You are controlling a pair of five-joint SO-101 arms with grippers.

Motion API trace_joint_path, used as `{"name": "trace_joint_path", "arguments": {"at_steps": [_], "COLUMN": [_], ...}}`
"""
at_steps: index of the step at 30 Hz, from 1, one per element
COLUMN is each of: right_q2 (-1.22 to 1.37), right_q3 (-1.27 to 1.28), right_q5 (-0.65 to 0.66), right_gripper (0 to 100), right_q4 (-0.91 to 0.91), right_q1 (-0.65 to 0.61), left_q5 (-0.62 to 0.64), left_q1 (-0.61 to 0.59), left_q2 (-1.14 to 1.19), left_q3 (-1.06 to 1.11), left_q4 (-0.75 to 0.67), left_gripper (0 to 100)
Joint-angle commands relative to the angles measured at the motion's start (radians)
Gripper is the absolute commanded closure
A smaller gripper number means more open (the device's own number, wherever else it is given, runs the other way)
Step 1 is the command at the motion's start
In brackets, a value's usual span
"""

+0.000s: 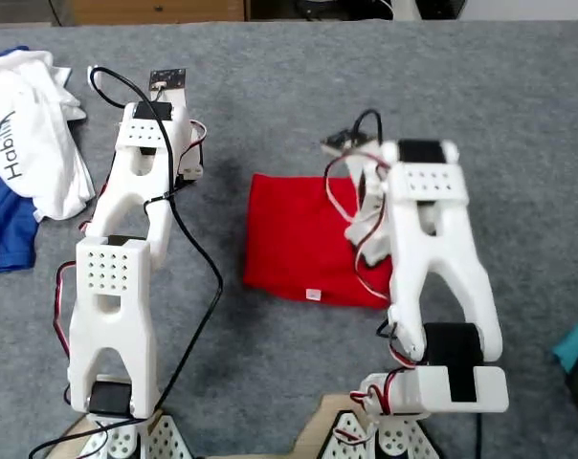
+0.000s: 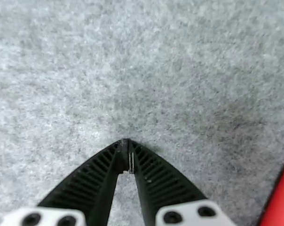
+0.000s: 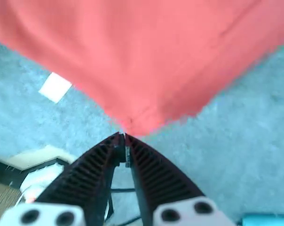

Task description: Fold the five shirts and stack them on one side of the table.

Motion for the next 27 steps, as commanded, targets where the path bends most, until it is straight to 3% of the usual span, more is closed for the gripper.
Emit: {"name": "trace_joint_path", "arguments": {"at_steps": [1, 6, 17, 23, 27], "right_q2": [-0.067, -0.188, -0.616, -0.647, -0.598], "right_q3": [-0.081, 0.010, 0.341, 0.507, 0.524], "right_q5": [-0.086, -0.219, -0.252, -0.715, -0.789], "right_gripper": [99.3, 99.3, 99.3, 99.0, 97.7], "right_q4": [0.080, 0.071, 0.066, -0.112, -0.233], "right_q1": [0.038, 0.108, 0.143, 0.105, 0.047], "left_q5": [-0.006, -0.006, -0.006, -0.006, -0.006], "left_q1": [0.000, 0.000, 0.009, 0.009, 0.011], "left_q2": [-0.010, -0.010, -0.007, -0.007, -0.007], "left_q3": [-0.041, -0.043, -0.043, -0.043, -0.043], "left_q4": [-0.011, -0.011, -0.011, -0.011, -0.011], "left_gripper": [98, 98, 98, 98, 98]}}
